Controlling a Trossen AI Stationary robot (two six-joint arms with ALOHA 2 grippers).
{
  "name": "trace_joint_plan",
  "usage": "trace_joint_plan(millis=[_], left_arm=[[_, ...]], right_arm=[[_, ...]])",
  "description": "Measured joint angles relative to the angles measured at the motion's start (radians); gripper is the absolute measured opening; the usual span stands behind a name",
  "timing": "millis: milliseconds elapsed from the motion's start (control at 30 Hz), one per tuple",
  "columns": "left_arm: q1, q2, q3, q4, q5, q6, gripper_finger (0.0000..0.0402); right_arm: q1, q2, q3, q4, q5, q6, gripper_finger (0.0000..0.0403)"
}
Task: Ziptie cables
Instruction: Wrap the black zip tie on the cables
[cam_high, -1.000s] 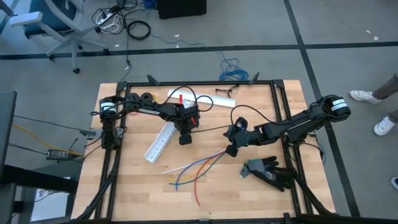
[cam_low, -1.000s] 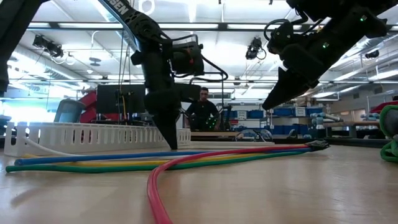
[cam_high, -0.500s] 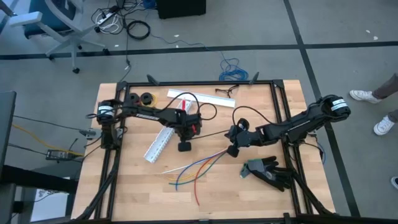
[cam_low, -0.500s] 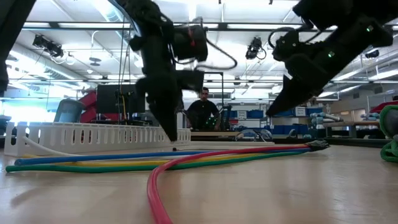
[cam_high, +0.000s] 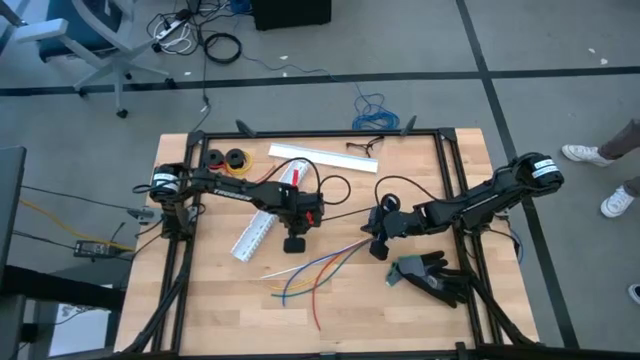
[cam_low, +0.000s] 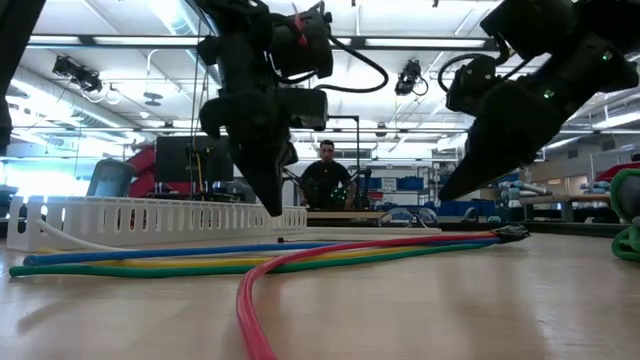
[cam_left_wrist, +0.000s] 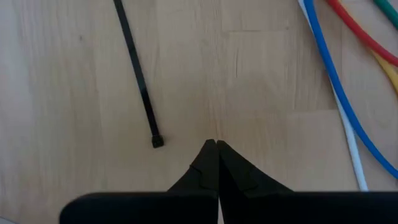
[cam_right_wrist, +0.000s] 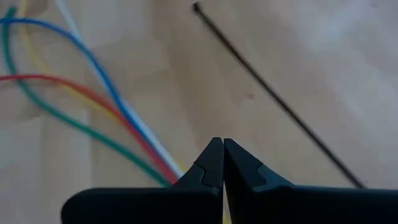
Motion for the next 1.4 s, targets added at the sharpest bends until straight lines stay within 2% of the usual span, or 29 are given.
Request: trace_joint_plan(millis=[100,233,467,633,767,867,1000,1133,1200,1300,1400], left_arm=[[-0.004,0.000,0.000,-0.001,-0.008,-0.001,0.0001],[-0.014,-0.006,-0.019,0.002,-0.069,0.000,0.0001],[-0.014,-0.007,-0.092,0.058,-0.079,0.006,0.0001],[-0.012,-0.038,-0.157,0.136,-0.084,0.024,0.0001],[0.002,-0.104,-0.225,0.197,-0.095,0.034,0.0000],[0.019,-0.161,-0.294,0.266,-0.092,0.049,0.0000],[0.037,-0.195,-0.374,0.399,-0.089,0.054,0.0000],[0.052,-0.195,-0.427,0.517,-0.108,0.057,0.0001],[0.062,-0.192,-0.441,0.550,-0.143,0.057,0.0001],[0.074,-0.183,-0.443,0.554,-0.194,0.053,0.0001],[0.082,-0.169,-0.443,0.545,-0.199,0.042,0.0001]], right_arm=[[0.000,-0.001,0.000,-0.008,-0.051,0.009,0.0000],[0.000,-0.003,0.001,-0.043,-0.055,0.063,0.0000],[0.047,-0.003,0.008,-0.096,-0.052,0.187,0.0000],[0.121,-0.003,0.084,-0.156,0.039,0.218,0.0000],[0.136,-0.002,0.145,-0.179,0.119,0.160,0.0000],[0.100,-0.002,0.151,-0.188,0.135,0.088,0.0000],[0.031,-0.002,0.152,-0.271,0.149,0.076,0.0000],[-0.058,-0.002,0.151,-0.373,0.231,0.101,0.0000],[-0.114,-0.001,0.151,-0.370,0.205,0.091,0.0000],[-0.191,-0.001,0.151,-0.380,0.106,0.022,0.0000],[-0.249,-0.002,0.152,-0.458,0.090,0.019,0.0000]])
